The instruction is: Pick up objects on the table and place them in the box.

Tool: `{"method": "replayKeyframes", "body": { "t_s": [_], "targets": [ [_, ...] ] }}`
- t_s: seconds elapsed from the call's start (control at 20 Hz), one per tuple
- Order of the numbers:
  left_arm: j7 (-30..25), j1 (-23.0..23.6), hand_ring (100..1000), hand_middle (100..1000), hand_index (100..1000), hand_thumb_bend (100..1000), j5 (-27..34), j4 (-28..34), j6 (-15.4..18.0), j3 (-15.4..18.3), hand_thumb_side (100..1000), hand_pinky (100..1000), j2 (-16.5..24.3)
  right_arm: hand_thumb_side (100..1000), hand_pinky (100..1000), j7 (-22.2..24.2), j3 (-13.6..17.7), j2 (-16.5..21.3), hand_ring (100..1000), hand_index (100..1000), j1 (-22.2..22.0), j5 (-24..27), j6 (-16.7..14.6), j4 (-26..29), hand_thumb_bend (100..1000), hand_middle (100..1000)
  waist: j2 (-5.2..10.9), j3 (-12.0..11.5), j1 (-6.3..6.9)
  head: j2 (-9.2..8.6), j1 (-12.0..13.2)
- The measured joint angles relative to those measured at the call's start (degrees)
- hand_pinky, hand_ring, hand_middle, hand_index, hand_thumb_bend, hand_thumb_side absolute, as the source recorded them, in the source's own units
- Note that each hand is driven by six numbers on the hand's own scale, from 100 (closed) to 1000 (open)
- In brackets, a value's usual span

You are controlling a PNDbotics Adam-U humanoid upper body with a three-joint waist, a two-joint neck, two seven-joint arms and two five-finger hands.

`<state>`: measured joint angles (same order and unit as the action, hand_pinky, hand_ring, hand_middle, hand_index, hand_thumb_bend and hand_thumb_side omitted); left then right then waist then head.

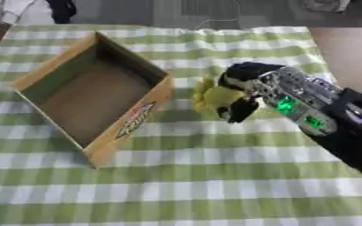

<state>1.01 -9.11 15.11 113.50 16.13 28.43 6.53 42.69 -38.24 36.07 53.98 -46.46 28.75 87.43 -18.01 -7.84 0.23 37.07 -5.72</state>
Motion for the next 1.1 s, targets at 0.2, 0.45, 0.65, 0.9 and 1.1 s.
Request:
{"method": "replayKeyframes", "body": {
  "t_s": [0.2,0.45,0.65,0.9,1.1],
  "targets": [
    [-0.02,0.0,619,595,700,100,0.0,0.0,-0.02,0.0,880,680,0.0,212,801,-1.53,0.84,0.13,825,535,0.58,-0.27,1.53,2.29,100,445,0.0,0.03,-0.02,-0.17,-0.01],
    [-0.1,0.0,619,596,701,100,0.0,0.0,-0.1,0.0,880,680,0.0,221,803,-2.38,2.31,0.52,824,535,2.32,-0.35,2.38,6.44,100,443,0.01,0.04,-0.04,-0.41,-0.01],
    [-0.12,0.02,619,596,701,100,0.0,0.0,-0.11,-0.02,880,680,0.0,240,804,-2.18,3.41,0.42,825,536,5.46,-0.78,2.18,9.7,100,443,0.23,0.04,-0.04,-0.41,-0.15],
    [-0.22,0.07,619,596,701,100,0.01,0.0,-0.2,-0.32,880,680,0.0,256,806,-1.71,3.61,-2.23,826,536,10.34,-2.13,1.71,10.77,100,442,0.51,-0.35,-0.15,-0.41,-0.65],
    [-0.32,0.16,619,595,701,100,0.07,0.0,-0.28,-0.43,880,680,0.0,255,809,-1.6,3.58,-6.82,827,536,13.98,-3.57,1.6,8.85,100,440,0.68,-0.9,-0.28,-0.41,-1.24]
  ]
}}
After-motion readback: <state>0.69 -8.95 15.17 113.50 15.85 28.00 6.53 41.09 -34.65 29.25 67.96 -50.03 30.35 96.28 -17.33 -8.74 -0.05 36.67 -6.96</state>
